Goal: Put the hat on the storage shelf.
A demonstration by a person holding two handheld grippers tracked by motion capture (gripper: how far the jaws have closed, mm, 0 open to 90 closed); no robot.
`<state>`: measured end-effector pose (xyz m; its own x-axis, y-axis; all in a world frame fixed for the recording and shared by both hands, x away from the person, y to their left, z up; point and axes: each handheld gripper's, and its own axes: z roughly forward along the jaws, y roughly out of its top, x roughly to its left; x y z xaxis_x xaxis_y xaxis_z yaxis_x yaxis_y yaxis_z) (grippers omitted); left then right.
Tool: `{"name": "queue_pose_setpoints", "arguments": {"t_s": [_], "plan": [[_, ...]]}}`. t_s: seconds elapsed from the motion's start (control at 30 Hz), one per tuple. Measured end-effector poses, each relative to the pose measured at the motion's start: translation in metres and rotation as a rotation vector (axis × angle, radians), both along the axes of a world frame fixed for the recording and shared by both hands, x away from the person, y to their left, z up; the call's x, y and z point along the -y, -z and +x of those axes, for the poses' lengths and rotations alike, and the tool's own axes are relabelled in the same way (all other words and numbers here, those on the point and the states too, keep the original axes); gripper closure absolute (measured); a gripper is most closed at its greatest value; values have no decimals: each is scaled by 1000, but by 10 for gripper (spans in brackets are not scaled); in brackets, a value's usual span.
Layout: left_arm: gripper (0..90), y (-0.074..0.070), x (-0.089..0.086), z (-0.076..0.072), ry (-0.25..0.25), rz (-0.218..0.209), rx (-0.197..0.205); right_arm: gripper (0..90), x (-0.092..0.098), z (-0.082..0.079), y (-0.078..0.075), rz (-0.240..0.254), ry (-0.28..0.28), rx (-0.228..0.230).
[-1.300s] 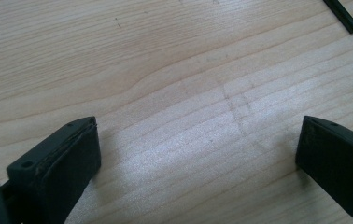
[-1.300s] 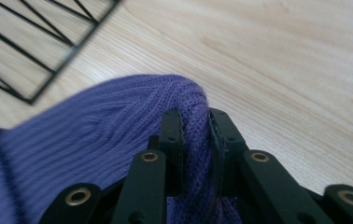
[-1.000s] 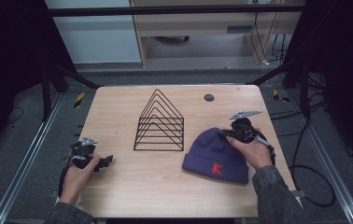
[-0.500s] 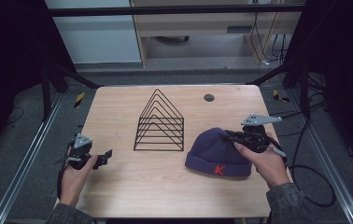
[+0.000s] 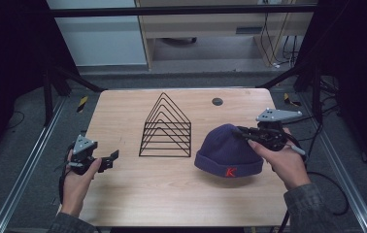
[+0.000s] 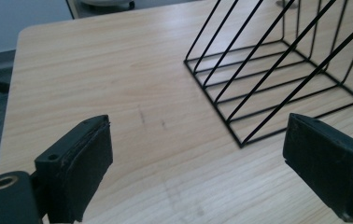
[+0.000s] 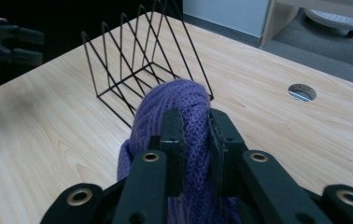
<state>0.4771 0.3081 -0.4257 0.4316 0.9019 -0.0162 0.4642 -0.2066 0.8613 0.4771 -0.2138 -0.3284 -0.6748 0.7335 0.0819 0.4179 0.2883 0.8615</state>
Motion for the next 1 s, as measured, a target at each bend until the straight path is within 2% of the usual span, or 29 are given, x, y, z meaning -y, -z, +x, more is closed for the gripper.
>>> {"name": "queue_pose_setpoints", "arguments": {"t_s": [0.03, 0.07, 0.2, 0.23, 0.27, 0.3, 0.4, 0.5, 0.53, 0.57, 0.7, 0.77, 0.8, 0.83, 1.0], "plan": [[80, -7, 5, 3, 16, -1, 4, 778, 0, 4, -3, -1, 5, -4], [80, -7, 5, 3, 16, -1, 4, 778, 0, 6, -5, -2, 6, -2], [85, -30, 17, 17, 86, 0, 7, 779, -2, 13, -18, -4, 15, 7], [85, -30, 17, 17, 86, 0, 7, 778, -4, 16, -24, -11, 15, 14], [87, -38, 21, 24, 111, 0, 10, 778, -6, 18, -28, -17, 14, 15], [88, -38, 21, 24, 111, 0, 10, 778, -6, 18, -28, -17, 14, 15], [91, -54, 25, 34, 147, -15, 16, 779, -12, 26, -39, -35, 4, 24], [97, -75, 31, 42, 181, -9, 25, 778, -22, 36, -57, -28, 1, 56], [101, -75, 31, 42, 181, -9, 25, 778, -22, 36, -57, -28, 1, 56], [101, -85, 34, 42, 193, -14, 36, 778, -28, 37, -64, -33, -1, 69], [105, -94, 37, 39, 197, -34, 44, 778, -34, 37, -73, -49, 7, 91], [105, -97, 39, 36, 204, -26, 53, 779, -38, 35, -83, -73, 30, 109], [105, -97, 39, 36, 204, -26, 53, 779, -38, 35, -83, -73, 30, 109], [105, -98, 40, 35, 199, -36, 58, 780, -39, 35, -89, -92, 42, 120], [104, -102, 46, 35, 210, -33, 65, 780, -37, 36, -96, -80, 55, 133]]}}
